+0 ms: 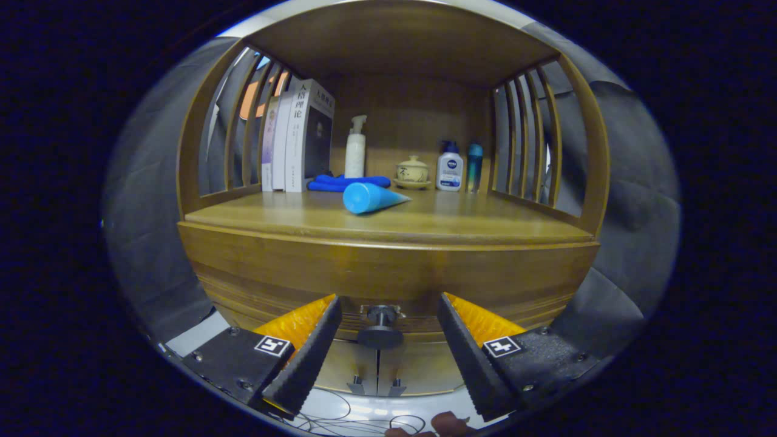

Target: Pull open the drawer, take out the items inside it, and place them on the countertop above the cabinet.

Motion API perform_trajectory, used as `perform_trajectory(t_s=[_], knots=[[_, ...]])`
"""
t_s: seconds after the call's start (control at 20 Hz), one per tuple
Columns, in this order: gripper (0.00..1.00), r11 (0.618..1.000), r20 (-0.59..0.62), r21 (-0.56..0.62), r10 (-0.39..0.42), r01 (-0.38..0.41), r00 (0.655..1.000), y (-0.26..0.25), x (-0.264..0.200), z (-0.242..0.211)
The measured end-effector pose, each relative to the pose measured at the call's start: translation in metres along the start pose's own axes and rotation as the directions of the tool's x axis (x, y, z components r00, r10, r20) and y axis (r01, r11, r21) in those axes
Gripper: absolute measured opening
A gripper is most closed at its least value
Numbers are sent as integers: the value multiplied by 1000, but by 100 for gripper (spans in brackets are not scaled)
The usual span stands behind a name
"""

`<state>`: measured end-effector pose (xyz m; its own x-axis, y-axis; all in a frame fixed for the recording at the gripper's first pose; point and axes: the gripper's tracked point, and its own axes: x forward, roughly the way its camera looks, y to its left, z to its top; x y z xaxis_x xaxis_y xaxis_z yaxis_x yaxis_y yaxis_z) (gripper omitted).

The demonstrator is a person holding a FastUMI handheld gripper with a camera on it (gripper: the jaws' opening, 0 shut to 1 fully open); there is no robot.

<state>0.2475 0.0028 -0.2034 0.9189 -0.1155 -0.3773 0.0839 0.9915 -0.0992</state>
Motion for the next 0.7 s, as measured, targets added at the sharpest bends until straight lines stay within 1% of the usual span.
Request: perform_trajectory(t_s=[0.3,0.4,0.45,0.7], knots=[[100,999,72,6,43,-43,996,-5,-57,19],[100,996,94,-7,92,-92,991,2,-79,20],[100,995,104,-15,101,-100,989,-1,-88,20],[100,993,193,-19,115,-114,974,-8,-139,29]])
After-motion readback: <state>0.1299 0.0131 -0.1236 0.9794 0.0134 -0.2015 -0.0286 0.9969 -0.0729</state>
